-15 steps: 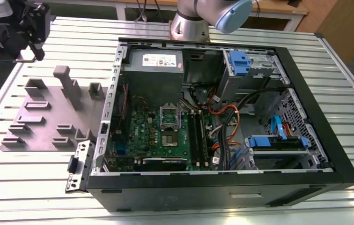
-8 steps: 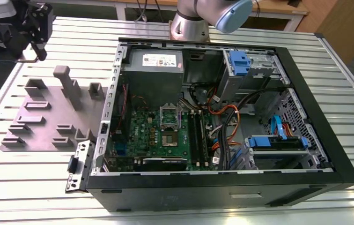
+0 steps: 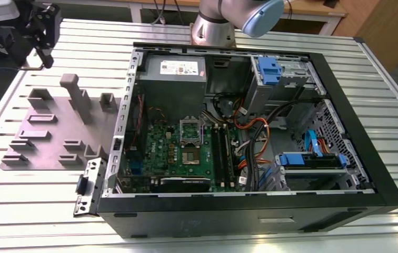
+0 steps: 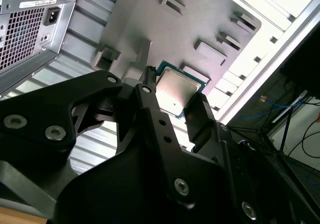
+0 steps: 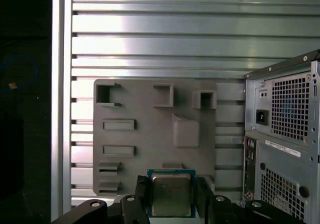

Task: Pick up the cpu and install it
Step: 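Pick up the cpu and move it towards the insertion slot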

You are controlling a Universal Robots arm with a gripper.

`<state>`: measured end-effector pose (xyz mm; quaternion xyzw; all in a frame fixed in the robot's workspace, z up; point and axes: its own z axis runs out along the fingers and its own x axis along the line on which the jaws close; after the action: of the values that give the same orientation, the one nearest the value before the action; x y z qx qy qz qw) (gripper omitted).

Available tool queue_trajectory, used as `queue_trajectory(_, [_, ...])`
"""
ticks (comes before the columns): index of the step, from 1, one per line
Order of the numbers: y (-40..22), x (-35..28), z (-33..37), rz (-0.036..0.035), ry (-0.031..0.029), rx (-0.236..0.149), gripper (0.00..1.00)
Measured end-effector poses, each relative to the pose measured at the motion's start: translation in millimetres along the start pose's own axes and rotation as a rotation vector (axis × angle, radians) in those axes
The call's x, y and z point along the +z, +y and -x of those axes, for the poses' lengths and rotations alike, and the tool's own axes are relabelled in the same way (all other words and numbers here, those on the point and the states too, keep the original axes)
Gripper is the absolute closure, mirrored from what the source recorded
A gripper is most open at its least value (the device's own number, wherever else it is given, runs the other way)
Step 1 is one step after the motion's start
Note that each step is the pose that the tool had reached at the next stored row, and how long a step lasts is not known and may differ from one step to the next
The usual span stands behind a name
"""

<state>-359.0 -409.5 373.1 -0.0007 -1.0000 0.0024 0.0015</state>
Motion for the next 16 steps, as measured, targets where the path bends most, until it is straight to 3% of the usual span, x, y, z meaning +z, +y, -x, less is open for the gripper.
queue_trajectory(16, [0.0,0.0,7.8,0.0000,0.0000,0.000,0.53])
